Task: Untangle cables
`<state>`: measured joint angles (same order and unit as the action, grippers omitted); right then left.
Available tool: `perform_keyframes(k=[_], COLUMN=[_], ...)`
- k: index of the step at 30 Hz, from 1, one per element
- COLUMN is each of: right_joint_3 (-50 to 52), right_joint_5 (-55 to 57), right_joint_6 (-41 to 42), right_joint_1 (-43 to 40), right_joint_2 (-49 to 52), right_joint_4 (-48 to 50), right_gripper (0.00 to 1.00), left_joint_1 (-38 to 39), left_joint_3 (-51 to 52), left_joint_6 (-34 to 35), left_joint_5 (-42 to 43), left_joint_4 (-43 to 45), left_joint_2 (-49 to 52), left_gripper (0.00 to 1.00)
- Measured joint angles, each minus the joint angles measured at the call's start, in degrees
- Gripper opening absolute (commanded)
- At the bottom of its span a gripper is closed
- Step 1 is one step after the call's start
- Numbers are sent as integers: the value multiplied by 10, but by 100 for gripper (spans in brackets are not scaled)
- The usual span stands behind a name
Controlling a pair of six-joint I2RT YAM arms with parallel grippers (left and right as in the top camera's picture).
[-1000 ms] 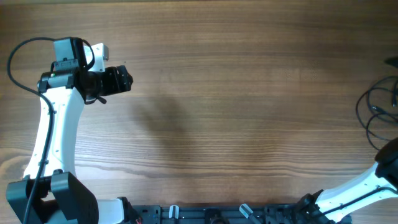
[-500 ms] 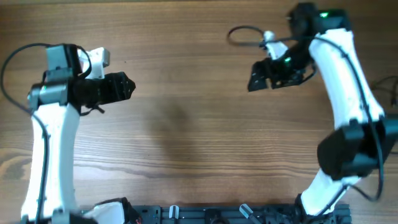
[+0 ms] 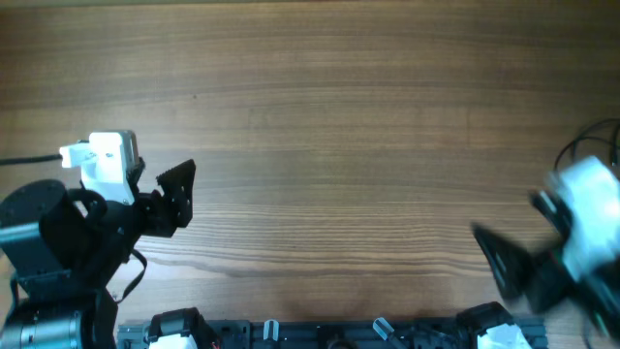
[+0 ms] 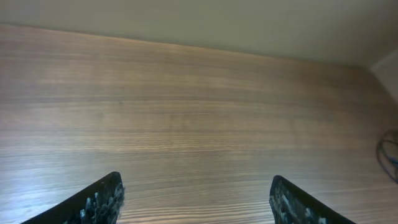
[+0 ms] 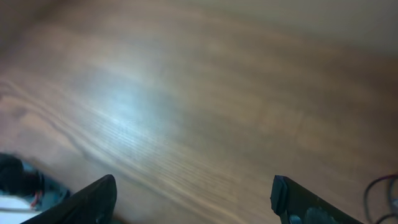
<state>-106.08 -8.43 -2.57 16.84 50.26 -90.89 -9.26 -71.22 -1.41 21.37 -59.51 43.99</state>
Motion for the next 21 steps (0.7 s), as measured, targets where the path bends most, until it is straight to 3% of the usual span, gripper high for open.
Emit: perform_keyframes(k=[1,3,10,16,21], right_joint_3=[-1,-3,1,7,6], right_joint_5=[4,23,49,80,77], right_joint_6=[0,4,92,-6,-51], right_joint_1=[0,0,-3,-90,-155], right_joint_2=[-35,-138,-285,-353,-394], right_joint_4=[0,-2,-14,-14,-12], right_gripper=[83,100,100,96,100], left_joint_1=[0,0,0,0,0], left_joint_3=[0,0,0,0,0], left_joint_6=[0,0,0,0,0], left_joint_5=[-7,-23,-35,-35,-35], left_joint_4=[-2,-8,-12,-14,-14], left_joint_2=[-3,-6,-6,-6,-6], left_gripper=[79,80,82,82,82])
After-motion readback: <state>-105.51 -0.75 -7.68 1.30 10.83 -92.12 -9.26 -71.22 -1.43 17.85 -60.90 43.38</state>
